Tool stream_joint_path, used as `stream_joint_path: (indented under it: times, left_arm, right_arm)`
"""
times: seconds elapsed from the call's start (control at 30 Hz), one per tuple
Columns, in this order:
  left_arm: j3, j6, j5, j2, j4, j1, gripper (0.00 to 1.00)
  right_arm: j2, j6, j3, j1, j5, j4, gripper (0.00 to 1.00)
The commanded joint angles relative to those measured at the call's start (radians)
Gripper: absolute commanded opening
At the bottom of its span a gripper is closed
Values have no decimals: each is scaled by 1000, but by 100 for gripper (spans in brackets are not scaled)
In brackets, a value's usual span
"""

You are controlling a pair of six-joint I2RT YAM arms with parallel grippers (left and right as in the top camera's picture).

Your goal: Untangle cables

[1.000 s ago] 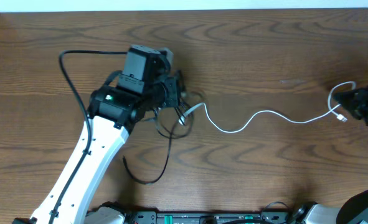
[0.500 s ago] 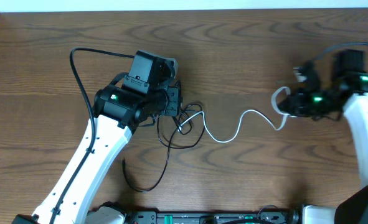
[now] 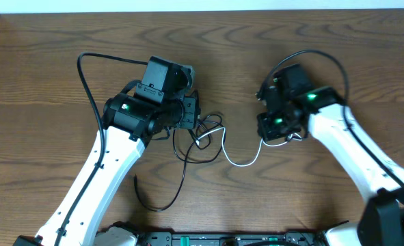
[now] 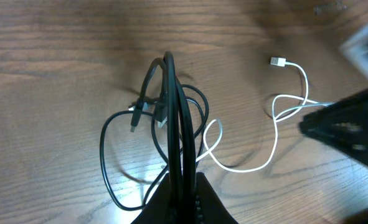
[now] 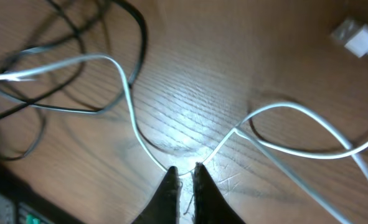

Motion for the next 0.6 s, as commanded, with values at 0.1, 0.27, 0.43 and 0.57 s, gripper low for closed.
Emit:
stream_joint_path:
  times: [0.1,0.27,0.43,0.57]
  left_arm:
    - [10,16,-10,3,-9,0,8]
    - [10,16,-10,3,-9,0,8]
    - [10,16,-10,3,-9,0,8]
    - [10,16,-10,3,-9,0,8]
  right_arm:
    - [107,142,-13,73,153,3,19]
    - [169,227,-13,80,153,-11,19]
    - [204,327,-13,81,164,-6,22]
    - [220,372,-13,80,218,23,25]
